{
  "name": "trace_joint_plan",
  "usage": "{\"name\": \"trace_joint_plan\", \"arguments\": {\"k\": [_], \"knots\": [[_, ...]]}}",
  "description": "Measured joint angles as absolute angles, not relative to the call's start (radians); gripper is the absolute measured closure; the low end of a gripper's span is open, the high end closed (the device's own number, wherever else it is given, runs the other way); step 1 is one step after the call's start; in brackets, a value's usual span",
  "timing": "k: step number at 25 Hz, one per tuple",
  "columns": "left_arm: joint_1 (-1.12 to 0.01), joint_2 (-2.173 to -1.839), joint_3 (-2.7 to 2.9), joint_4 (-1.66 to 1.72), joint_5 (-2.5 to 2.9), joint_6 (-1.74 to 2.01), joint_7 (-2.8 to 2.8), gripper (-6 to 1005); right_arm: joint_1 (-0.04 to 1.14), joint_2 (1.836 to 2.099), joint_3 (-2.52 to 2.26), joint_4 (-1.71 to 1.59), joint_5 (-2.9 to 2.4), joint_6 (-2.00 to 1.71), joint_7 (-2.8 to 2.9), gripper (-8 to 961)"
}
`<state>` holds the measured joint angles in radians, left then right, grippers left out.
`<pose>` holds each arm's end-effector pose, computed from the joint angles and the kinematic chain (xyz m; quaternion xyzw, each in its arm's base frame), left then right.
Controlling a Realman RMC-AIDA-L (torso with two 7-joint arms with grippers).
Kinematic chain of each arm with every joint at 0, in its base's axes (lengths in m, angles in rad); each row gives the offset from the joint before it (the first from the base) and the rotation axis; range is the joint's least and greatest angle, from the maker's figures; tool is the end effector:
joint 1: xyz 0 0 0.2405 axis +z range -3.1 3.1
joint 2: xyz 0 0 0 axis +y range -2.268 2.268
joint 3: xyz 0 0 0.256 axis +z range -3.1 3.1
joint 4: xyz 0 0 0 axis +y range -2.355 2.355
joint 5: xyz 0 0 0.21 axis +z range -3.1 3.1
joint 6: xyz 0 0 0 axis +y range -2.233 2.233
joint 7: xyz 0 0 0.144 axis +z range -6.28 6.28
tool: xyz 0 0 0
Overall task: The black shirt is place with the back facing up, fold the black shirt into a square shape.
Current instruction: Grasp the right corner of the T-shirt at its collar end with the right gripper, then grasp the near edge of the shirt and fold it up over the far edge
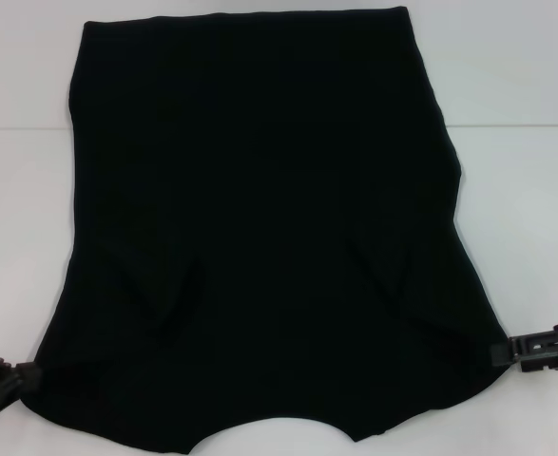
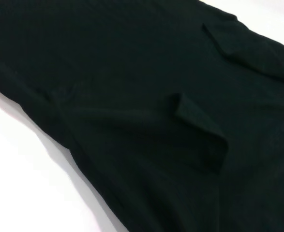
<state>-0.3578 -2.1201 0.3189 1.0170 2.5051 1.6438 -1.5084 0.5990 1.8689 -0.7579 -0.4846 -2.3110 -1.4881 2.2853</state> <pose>-0.3640 0.2591 0.0662 -0.9006 -0.3636 -0.0624 0.2299 0.3279 0.3318 0.0371 -0.7741 0.6264 0.0584 0.0710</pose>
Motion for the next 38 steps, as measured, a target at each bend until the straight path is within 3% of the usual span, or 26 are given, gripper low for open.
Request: {"name": "trace_joint_plan", "arguments": {"k": [7, 18, 23, 26, 31, 38], "knots": [[-0.362, -2.121, 0.319, 1.016, 2.503, 1.642, -1.505, 978, 0.621, 1.888, -0.753, -0.471, -2.334, -1.458, 2.292, 144], [-0.365, -2.117, 0.319, 1.015, 2.503, 1.641, -1.505, 978, 0.62, 1.904, -0.755, -0.471, -2.336, -1.411, 2.284, 359], [-0.365, -2.117, 0.319, 1.015, 2.503, 1.641, -1.505, 978, 0.615, 1.906, -0.751, -0.474, -2.331, -1.412, 2.264, 596], [-0.365, -2.119, 0.319, 1.015, 2.497, 1.641, -1.506, 978, 0.614, 1.909, -0.748, -0.475, -2.33, -1.417, 2.234, 813], [-0.357, -2.122, 0.311, 1.009, 2.459, 1.646, -1.511, 979, 0.598, 1.91, -0.713, -0.475, -2.33, -1.442, 2.167, 911], [-0.349, -2.122, 0.22, 1.009, 2.439, 1.741, -1.512, 979, 0.527, 1.894, -0.625, -0.477, -2.33, -1.555, 2.027, 911]]}}
